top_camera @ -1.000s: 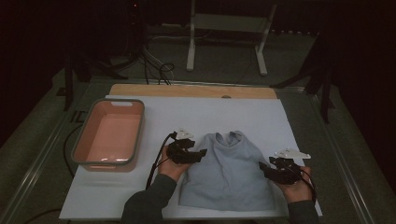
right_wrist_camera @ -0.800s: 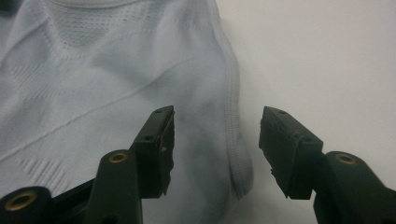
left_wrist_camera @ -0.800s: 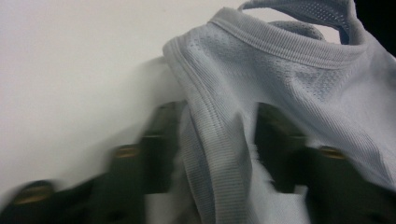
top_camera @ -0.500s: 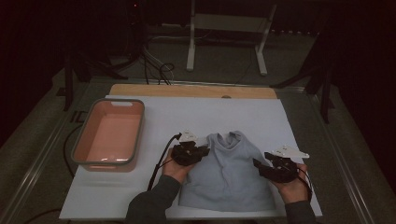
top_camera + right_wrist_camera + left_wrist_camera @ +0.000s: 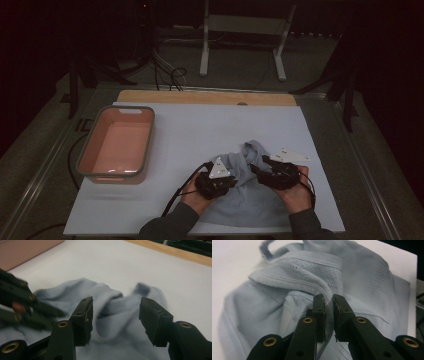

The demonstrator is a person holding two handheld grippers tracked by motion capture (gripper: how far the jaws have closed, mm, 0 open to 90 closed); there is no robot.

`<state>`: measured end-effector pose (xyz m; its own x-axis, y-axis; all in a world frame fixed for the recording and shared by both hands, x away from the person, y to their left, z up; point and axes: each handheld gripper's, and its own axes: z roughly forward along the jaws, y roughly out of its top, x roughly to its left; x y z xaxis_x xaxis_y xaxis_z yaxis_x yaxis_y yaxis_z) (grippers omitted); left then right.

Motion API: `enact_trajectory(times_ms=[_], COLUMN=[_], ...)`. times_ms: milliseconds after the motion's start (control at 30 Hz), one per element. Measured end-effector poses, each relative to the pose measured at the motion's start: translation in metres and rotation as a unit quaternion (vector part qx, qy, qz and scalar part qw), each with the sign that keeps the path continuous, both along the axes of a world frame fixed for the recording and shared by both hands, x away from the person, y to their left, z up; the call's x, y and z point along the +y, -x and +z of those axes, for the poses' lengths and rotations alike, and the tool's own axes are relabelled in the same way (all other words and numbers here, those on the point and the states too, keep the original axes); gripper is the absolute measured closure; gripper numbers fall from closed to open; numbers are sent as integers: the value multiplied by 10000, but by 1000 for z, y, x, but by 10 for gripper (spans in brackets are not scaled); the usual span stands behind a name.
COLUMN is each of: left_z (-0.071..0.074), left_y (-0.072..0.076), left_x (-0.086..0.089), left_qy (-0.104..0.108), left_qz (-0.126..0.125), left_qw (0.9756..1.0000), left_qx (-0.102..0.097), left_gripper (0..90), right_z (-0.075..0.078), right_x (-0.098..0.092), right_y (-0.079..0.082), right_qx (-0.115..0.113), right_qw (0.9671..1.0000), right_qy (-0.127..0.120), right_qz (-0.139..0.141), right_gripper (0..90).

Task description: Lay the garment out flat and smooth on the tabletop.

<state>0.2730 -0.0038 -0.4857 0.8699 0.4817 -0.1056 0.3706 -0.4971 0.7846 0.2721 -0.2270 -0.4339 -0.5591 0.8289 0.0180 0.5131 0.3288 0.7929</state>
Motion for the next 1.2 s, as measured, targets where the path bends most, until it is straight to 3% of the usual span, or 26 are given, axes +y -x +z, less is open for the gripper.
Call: enact_trajectory(times_ms=[200,333,367,400,433,500,733,933,1200], left_z=[-3,-1,-1,-1,-1,-1,12,23,20], left_y=[6,7,7,7,6,5,-4,-15,-35], left_x=[0,1,2,2,3,4,22,42,52], left_qy=[16,29,36,51,56,79,549,588,509], left_qz=[-91,-131,-134,-134,-145,-136,230,662,1147], left_qw=[10000,9999,9999,9999,9999,9999,9982,9959,9921], left_qx=[27,9,12,30,43,40,-59,-163,-79], left_gripper=[817,816,816,814,812,804,637,571,535], right_z=[-16,-26,-28,-31,-30,-27,-7,6,19], right_x=[22,28,29,31,31,31,23,15,10], right_y=[-13,-19,-21,-22,-21,-18,-7,4,14], right_qx=[368,581,701,816,771,671,266,97,-218], right_qw=[9991,9979,9972,9961,9963,9970,9987,9986,9975], right_qy=[160,261,261,224,253,254,104,8,10], right_qz=[121,139,94,233,274,302,418,522,670], right_gripper=[455,508,562,756,821,866,867,865,863])
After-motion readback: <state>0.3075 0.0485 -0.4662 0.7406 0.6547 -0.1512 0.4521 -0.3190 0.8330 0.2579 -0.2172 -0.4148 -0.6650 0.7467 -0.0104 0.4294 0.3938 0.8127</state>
